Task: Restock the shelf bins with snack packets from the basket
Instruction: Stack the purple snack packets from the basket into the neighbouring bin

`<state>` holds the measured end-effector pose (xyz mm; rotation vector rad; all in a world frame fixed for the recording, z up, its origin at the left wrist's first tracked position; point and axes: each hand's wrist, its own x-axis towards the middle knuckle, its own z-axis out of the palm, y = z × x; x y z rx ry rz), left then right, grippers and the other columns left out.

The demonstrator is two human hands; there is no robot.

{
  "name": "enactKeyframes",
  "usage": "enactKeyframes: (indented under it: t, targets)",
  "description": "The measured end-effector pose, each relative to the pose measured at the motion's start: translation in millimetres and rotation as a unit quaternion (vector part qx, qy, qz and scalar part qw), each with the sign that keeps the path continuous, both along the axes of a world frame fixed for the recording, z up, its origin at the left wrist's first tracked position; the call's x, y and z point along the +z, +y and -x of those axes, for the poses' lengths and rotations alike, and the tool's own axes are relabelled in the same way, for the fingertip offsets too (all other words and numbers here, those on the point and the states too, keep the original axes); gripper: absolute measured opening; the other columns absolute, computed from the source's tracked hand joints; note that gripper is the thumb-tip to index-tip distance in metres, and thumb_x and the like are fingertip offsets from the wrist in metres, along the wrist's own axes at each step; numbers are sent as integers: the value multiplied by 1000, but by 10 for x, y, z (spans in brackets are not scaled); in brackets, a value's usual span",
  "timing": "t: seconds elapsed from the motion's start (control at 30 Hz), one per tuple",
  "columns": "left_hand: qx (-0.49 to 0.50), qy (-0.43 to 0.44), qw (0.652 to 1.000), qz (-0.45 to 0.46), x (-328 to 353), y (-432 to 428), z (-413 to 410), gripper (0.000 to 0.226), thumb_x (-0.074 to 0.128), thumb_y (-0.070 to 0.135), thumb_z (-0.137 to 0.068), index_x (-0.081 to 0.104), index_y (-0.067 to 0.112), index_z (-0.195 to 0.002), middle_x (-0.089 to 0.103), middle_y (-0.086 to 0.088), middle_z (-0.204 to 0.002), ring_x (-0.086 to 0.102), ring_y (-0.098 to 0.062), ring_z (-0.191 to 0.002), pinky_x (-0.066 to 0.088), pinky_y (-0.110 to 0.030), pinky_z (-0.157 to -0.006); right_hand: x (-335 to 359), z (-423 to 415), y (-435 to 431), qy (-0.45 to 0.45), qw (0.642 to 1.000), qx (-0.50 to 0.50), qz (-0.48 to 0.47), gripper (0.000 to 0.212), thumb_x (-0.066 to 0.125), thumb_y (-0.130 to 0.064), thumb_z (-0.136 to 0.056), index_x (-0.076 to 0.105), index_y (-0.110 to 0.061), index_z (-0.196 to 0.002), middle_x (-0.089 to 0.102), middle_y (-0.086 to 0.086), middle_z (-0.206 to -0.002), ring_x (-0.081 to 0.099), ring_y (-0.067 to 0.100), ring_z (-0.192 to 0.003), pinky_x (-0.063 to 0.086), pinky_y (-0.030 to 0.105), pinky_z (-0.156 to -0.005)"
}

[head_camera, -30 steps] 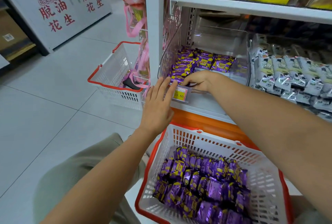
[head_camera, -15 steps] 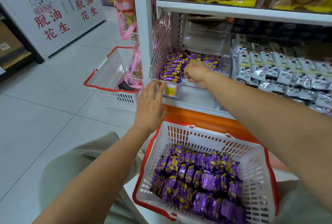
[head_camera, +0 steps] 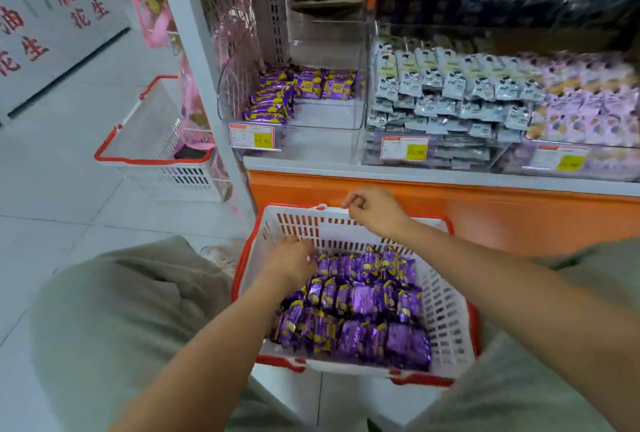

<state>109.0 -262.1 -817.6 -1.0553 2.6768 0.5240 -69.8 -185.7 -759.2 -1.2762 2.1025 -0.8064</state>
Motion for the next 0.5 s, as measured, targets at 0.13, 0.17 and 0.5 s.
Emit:
enactKeyframes:
  t: [0.13, 0.17, 0.5]
  targets:
    - [13, -79, 995, -54, -392, 87, 45, 58, 53, 38, -94, 34, 17, -146, 30, -15, -151, 28, -34, -139, 31, -43, -111, -529, 318, 201, 3, 967, -15, -254, 30, 53, -17, -97, 57, -1, -123, 63, 15, -111, 60, 28, -96, 49, 37, -84]
    - [28, -83, 994, -66, -505, 73, 55, 63, 53, 40, -94, 29, 17, -148, 23, -15, -155, 23, -36, -142, 28, -46, -114, -662, 366, 247, -15, 953, -20, -302, 36, 51, -19, -99, 52, 1, -130, 62, 15, -105, 58, 25, -86, 51, 39, -83]
    - [97, -89, 985, -113, -1206, -53, 141, 82, 55, 34, -95, 5, 8, -154, 1, -18, -160, 16, -37, -145, 28, -47, -113, -1680, 519, 278, -137, 908, -186, -350, 76, 49, -26, -101, -2, -7, -154, 43, 23, -127, 54, 21, -76, 43, 26, -59]
